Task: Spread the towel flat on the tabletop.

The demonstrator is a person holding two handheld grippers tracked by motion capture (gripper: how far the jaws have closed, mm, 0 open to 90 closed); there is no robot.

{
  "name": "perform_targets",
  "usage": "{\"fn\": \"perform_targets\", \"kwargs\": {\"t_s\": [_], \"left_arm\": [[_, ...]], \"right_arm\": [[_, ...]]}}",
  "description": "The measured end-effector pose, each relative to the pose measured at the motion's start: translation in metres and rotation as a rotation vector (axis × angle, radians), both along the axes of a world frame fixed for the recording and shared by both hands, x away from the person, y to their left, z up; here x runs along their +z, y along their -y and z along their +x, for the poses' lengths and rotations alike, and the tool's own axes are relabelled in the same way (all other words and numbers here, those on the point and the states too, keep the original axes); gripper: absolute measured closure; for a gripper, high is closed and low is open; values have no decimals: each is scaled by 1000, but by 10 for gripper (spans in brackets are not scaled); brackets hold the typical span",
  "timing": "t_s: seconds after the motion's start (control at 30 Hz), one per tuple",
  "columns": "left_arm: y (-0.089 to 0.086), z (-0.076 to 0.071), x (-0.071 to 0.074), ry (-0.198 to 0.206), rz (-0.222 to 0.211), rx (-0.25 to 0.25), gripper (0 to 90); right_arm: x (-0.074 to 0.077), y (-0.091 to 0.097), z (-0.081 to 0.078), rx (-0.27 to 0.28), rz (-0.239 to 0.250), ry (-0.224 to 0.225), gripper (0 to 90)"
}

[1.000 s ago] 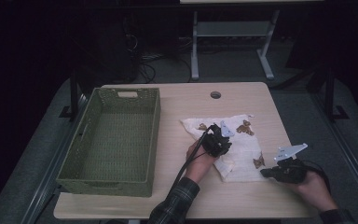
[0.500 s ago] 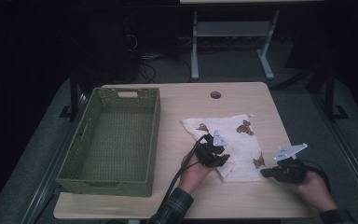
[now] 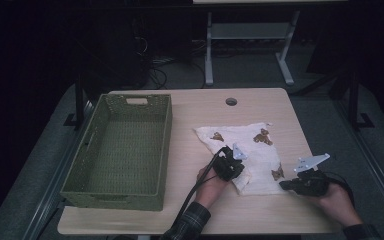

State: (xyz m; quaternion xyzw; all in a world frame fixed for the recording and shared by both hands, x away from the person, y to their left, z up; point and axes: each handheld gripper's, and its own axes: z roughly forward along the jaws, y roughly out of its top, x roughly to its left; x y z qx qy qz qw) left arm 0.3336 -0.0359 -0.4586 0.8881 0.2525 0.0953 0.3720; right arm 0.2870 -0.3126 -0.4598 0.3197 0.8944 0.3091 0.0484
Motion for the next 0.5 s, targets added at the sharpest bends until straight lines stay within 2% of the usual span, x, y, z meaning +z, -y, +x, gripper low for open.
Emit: {"fn": "perform_targets", "kwargs": {"t_s": [0.1,0.3,0.4,0.5], "left_arm": [[-11,-4,11,1,-34,16,899],[-34,-15,25,7,-73,54,900],[-47,-23,29,10,-99,86,900],[-61,-31,32,9,-102,109,900]], "right_arm": [[0,0,0,-2,2,-2,897],[0,0,0,-5,-4,1,897],[1,1,0,-14,-16,6,897],[1,4,1,-17,-16,9,897]]}}
